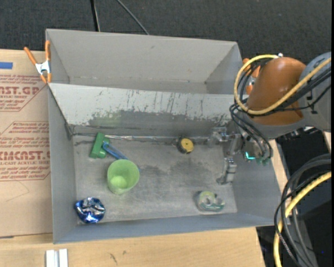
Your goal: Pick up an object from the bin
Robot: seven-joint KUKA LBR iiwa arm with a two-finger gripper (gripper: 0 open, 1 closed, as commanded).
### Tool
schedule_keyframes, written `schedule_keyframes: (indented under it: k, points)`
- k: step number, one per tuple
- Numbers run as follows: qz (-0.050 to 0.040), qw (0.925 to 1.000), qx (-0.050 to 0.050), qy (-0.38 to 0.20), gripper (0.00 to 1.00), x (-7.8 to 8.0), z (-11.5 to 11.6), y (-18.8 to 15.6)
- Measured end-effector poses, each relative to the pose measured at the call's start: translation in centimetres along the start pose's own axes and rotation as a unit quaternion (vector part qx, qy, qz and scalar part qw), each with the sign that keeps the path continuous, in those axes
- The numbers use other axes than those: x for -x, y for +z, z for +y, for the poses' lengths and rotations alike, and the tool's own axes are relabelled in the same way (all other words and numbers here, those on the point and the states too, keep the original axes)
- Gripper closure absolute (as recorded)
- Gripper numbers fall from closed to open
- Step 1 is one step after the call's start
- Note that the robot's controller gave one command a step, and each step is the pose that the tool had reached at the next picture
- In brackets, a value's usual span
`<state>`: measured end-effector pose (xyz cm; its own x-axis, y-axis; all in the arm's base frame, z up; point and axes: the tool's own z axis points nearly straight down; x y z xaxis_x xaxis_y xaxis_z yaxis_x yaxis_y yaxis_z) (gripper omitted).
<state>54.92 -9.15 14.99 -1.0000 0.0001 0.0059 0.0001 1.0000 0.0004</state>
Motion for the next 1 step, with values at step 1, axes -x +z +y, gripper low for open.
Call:
schedule_keyframes:
  k: [1]
  points:
    - [-0.0013, 0.997, 0.001, 0.077, 0.0, -6.7, 2.44, 8.28]
